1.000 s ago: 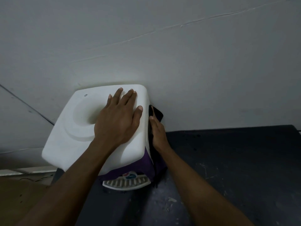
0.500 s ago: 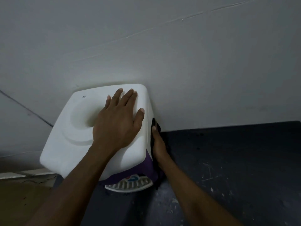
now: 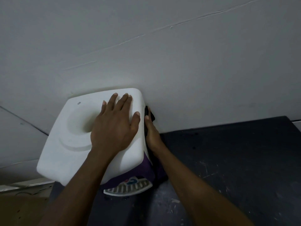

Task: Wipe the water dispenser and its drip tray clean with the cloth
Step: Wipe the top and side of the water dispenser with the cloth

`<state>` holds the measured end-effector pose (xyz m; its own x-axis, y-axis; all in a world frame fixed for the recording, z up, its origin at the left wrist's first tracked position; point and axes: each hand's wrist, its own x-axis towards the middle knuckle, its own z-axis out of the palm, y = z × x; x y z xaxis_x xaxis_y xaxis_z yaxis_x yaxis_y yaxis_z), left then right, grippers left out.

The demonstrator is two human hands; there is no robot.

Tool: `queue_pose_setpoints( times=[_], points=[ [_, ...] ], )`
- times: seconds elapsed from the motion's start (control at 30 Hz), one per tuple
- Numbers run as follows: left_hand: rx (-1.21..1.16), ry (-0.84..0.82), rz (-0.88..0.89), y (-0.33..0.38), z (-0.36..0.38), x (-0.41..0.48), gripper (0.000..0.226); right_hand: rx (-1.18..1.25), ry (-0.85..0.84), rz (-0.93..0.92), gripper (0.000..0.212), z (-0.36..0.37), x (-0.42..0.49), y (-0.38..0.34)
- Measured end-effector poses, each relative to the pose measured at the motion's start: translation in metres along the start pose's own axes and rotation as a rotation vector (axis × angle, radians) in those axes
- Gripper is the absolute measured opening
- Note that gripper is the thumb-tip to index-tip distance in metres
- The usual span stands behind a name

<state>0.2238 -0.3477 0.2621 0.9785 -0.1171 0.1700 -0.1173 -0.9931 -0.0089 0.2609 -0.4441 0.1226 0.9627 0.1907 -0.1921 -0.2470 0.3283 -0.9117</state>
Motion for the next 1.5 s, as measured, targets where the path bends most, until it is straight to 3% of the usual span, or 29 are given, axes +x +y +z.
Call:
queue_pose_setpoints(
  times=[0.27, 0.5, 0.9, 1.23, 1.5],
  points=[
    [0.008, 0.007, -0.003, -0.001, 0.002, 0.0, 0.069, -0.056, -0.143, -0.099, 0.056, -0.019, -0.054, 0.047],
    [-0.004, 0.009, -0.014, 0.001, 0.001, 0.0, 0.065, -0.086, -0.035, 0.044, 0.053, -0.021, -0.004, 0.025],
    [-0.042, 0.006, -0.058, 0.004, 0.0, 0.002, 0.068, -0.026, -0.119, -0.053, 0.058, -0.022, -0.062, 0.054],
    [-0.085, 0.012, -0.113, 0.01, -0.001, 0.003, 0.077, -0.151, -0.043, 0.06, 0.057, -0.018, -0.003, 0.015],
    [-0.047, 0.023, -0.155, 0.02, -0.002, 0.003, 0.077, -0.052, -0.112, 0.022, 0.057, -0.027, -0.068, 0.062]
  ],
)
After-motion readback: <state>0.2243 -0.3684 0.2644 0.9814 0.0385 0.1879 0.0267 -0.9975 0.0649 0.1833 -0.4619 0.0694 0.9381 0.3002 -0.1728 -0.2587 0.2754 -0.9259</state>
